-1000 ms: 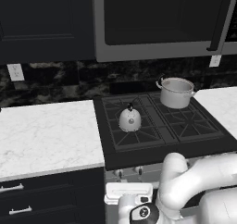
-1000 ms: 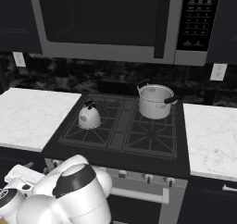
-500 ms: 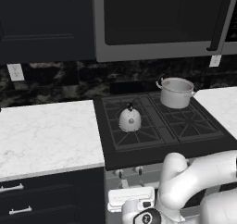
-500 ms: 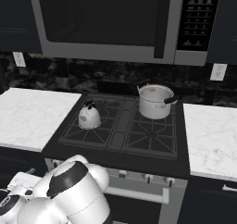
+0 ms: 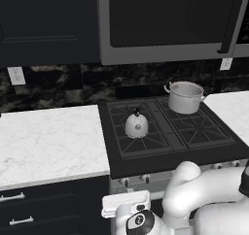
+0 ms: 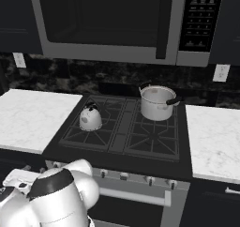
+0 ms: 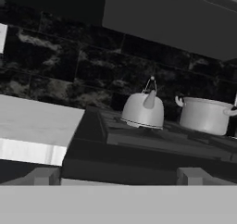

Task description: Pick the kettle from the counter and place it on a stove burner. Then turn the burner on.

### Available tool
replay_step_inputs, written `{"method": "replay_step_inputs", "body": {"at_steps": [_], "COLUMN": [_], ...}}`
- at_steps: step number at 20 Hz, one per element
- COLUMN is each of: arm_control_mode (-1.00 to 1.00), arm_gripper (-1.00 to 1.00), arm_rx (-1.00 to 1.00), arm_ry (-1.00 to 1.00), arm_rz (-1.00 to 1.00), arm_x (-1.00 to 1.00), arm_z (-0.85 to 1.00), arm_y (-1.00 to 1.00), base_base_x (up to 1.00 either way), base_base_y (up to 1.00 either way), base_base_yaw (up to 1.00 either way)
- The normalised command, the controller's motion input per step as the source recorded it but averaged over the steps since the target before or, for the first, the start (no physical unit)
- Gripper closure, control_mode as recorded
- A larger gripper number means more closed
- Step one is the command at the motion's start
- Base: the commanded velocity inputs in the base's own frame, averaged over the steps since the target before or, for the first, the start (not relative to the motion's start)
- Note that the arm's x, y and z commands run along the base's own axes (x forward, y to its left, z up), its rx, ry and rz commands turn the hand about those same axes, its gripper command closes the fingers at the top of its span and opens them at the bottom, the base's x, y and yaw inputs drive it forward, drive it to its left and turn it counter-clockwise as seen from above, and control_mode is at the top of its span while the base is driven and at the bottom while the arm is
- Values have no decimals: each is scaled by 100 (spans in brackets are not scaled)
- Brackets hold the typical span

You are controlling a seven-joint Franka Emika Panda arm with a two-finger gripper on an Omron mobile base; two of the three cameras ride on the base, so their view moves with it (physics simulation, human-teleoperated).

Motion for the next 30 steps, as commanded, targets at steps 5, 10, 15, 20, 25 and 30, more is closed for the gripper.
{"method": "replay_step_inputs", "body": {"at_steps": [5,10,15,20,25,30], "arm_control_mode": [-100,-100,-100,-100,-100,-100], "arm_gripper": [-100,-100,-100,-100,-100,-100], "arm_rx": [0,2,4,1,0,0], "arm_ry": [0,0,1,4,0,0], "arm_rz": [0,0,0,0,6,10], "arm_x": [0,1,52,71,40,47], "arm_z": [0,-2,0,0,-14,-28], "arm_y": [-34,-72,-46,-25,-11,-43], "base_base_x": [0,0,0,0,0,0], "base_base_y": [0,0,0,0,0,0], "base_base_yaw": [0,0,0,0,0,0]}}
